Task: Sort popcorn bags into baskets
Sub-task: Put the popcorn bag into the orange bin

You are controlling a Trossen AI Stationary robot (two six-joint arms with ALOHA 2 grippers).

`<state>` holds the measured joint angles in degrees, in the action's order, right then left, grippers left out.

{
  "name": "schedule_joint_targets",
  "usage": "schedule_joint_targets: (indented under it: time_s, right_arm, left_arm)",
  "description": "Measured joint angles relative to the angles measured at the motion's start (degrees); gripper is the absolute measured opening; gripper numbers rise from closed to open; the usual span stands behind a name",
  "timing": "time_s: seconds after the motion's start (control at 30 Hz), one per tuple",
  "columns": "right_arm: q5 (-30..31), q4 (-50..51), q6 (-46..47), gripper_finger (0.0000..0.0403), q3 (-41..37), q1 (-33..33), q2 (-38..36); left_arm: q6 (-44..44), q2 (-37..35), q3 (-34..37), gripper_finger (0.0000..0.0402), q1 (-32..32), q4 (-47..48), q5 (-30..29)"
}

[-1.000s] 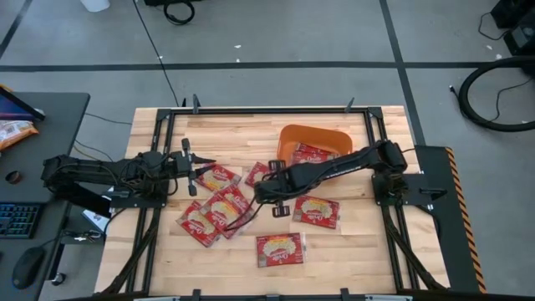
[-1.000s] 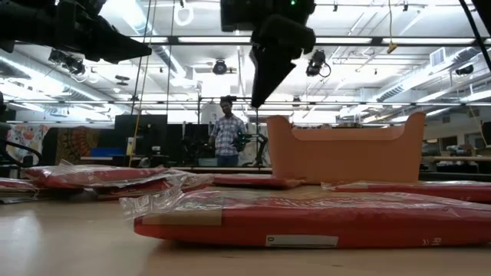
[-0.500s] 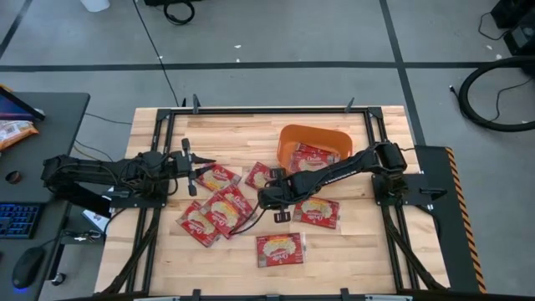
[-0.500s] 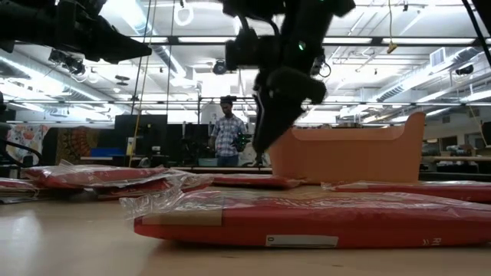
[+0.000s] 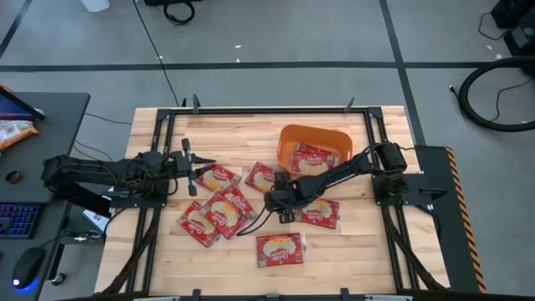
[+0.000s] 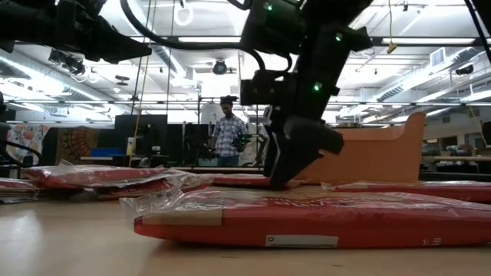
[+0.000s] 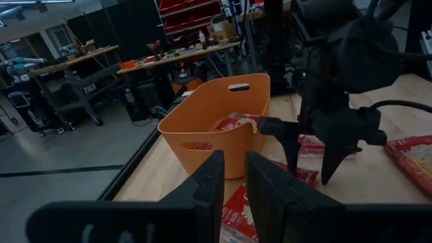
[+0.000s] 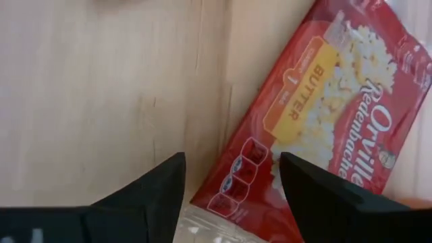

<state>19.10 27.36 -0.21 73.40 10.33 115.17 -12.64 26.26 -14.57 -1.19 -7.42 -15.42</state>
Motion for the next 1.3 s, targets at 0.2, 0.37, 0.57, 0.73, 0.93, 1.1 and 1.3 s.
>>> schedule_joint_targets:
  time_s: [0.2,0.37,0.57,0.73,0.93,1.1,1.3]
  right_arm:
    - [-2.1,-0.7,-1.1,0.0207,-1.1,-0.7,-0.2]
    - [-5.3,-0.4,-1.4,0.0128,-1.1,-1.2,-0.2]
    - [-8.5,0.1,-4.8,0.0031,-1.2,-1.3,-0.2]
    - [-8.7,0.5,-7.1,0.0011,-1.2,-0.9,-0.6]
    - [-8.7,5.5,-8.4,0.0005,1.1,-0.2,-3.4]
    - [-6.3,7.8,-9.8,0.0004,2.1,0.2,-5.1]
    - [-5.8,7.5,-10.1,0.0002,2.3,0.5,-5.7]
  left_arm:
    - [0.0,0.0,0.0,0.0064,0.0,0.0,0.0]
    - [0.0,0.0,0.0,0.0064,0.0,0.0,0.0]
    - [0.0,0.0,0.0,0.0064,0.0,0.0,0.0]
    - [0.0,0.0,0.0,0.0064,0.0,0.0,0.0]
    - [0.0,0.0,0.0,0.0064,0.0,0.0,0.0]
    - [0.0,0.0,0.0,0.0064,0.0,0.0,0.0]
    - [0.0,0.0,0.0,0.0064,0.0,0.0,0.0]
